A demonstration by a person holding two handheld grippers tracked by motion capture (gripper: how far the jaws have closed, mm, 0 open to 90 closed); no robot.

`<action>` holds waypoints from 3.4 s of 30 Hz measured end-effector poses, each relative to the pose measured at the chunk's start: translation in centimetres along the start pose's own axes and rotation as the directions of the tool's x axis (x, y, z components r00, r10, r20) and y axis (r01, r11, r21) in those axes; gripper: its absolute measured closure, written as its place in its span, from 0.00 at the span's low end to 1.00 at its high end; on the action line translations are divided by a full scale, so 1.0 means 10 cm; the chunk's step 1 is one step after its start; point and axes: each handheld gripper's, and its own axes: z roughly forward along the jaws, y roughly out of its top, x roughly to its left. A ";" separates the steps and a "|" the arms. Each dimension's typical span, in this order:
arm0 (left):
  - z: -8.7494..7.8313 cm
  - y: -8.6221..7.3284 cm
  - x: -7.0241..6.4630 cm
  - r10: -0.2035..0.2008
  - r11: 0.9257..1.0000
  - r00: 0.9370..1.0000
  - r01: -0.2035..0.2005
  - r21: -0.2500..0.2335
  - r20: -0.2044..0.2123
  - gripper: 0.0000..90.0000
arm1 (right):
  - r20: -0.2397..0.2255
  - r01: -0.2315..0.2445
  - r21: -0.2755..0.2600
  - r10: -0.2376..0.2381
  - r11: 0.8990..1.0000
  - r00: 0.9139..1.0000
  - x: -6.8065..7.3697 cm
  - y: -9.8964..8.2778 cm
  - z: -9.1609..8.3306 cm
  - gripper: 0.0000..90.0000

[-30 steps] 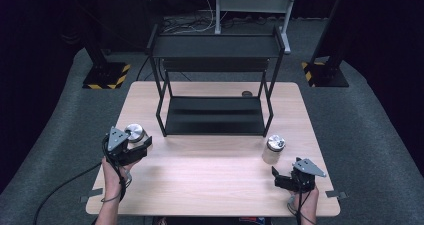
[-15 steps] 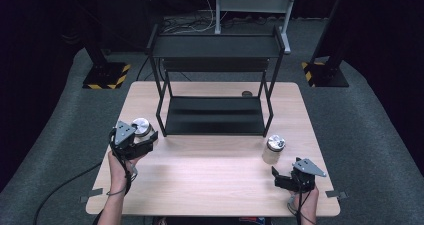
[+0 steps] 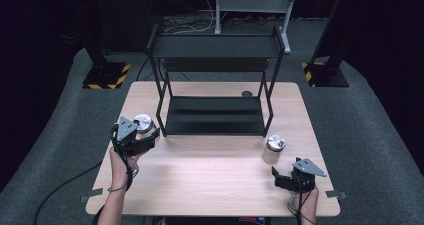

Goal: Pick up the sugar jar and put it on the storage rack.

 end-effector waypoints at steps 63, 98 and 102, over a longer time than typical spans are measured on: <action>0.37 0.66 0.08 0.062 0.998 0.997 -0.062 0.003 0.044 0.34 | -0.026 -0.019 -0.012 0.019 1.000 0.999 -0.07 -0.02 0.00 0.00; 0.61 1.11 0.10 0.096 0.995 0.994 -0.096 -0.006 0.047 0.34 | -0.028 -0.020 -0.018 0.019 1.000 0.999 -0.07 -0.03 -0.01 0.00; 0.63 1.15 0.10 0.097 0.995 0.994 -0.096 -0.008 0.051 0.34 | -0.027 -0.021 -0.018 0.020 1.000 0.999 -0.07 -0.03 -0.01 0.00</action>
